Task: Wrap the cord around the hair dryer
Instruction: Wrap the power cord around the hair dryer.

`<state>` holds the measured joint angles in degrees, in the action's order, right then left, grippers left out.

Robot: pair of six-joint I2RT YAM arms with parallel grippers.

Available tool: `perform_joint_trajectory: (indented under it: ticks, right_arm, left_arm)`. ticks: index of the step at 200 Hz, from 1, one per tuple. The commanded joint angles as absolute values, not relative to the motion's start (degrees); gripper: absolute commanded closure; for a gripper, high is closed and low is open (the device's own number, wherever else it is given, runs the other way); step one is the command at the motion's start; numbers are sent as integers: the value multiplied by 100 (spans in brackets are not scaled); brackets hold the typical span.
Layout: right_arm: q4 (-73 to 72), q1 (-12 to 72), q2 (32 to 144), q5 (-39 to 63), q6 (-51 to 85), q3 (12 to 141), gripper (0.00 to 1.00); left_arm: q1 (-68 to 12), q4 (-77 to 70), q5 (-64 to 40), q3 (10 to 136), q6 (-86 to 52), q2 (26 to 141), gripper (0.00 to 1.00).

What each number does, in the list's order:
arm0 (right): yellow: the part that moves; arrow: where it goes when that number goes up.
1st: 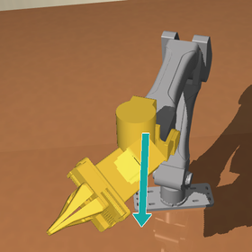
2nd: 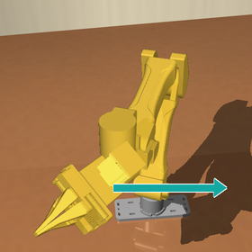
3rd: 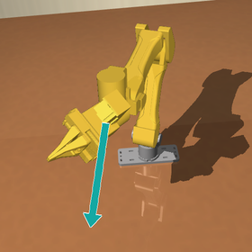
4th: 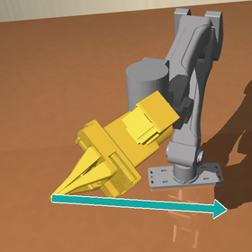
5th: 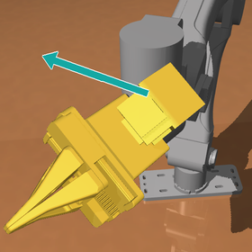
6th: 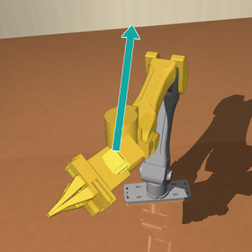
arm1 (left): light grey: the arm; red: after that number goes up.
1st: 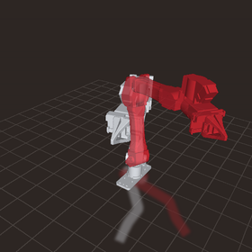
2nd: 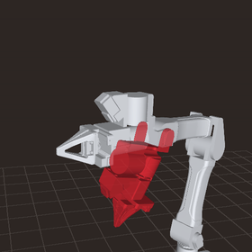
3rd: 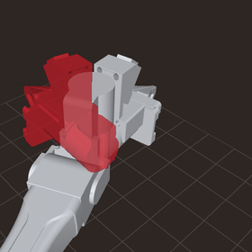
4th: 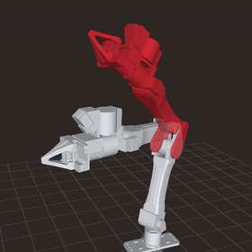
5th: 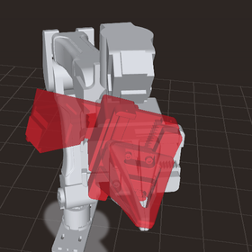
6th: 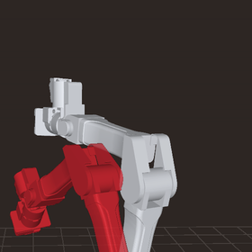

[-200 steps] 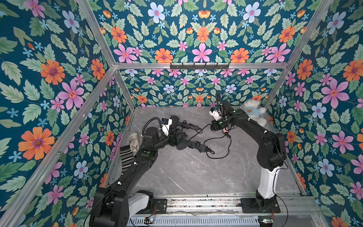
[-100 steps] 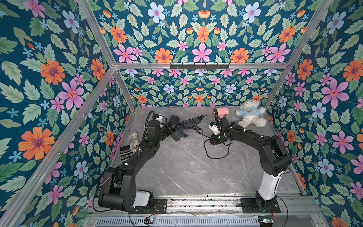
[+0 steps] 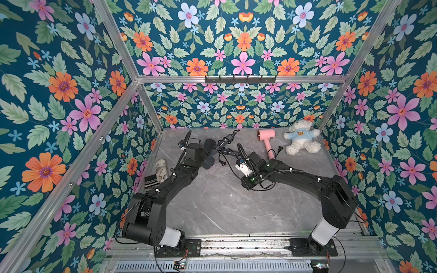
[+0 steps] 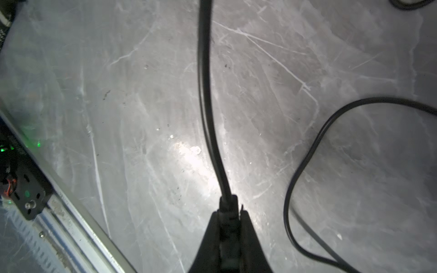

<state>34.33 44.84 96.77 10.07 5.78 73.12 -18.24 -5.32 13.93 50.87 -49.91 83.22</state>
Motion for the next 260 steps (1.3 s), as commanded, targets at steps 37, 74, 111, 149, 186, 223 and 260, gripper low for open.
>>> perform_joint_trajectory:
  ticks: [37, 74, 111, 149, 186, 223, 260]
  right_arm:
    - [4547, 4794, 9073, 867, 560, 8267, 100]
    - [4695, 4795, 9112, 898, 672, 8889, 100]
    - [4757, 4790, 9166, 874, 703, 9452, 100]
    - [4875, 4544, 9310, 802, 619, 9905, 100]
    - [5025, 4049, 9670, 949, 302, 10332, 100]
    - [5203, 3638, 10136, 1231, -272, 10802, 100]
    - [5200, 3253, 10550, 1456, -611, 10973, 100]
  left_arm:
    - [-2300, 35, 3822, 5483, -4089, 8796, 100]
    - [-2624, 227, 4270, 5824, -3692, 9140, 100]
    - [-2823, 399, 4559, 6068, -3300, 9368, 100]
    - [-2944, 402, 4448, 6090, -2743, 9424, 100]
    - [-3192, 655, 3636, 6238, -1397, 9422, 100]
    - [-3278, 1120, 1602, 6185, -272, 9263, 100]
    - [-3271, 947, -900, 5685, 306, 8612, 100]
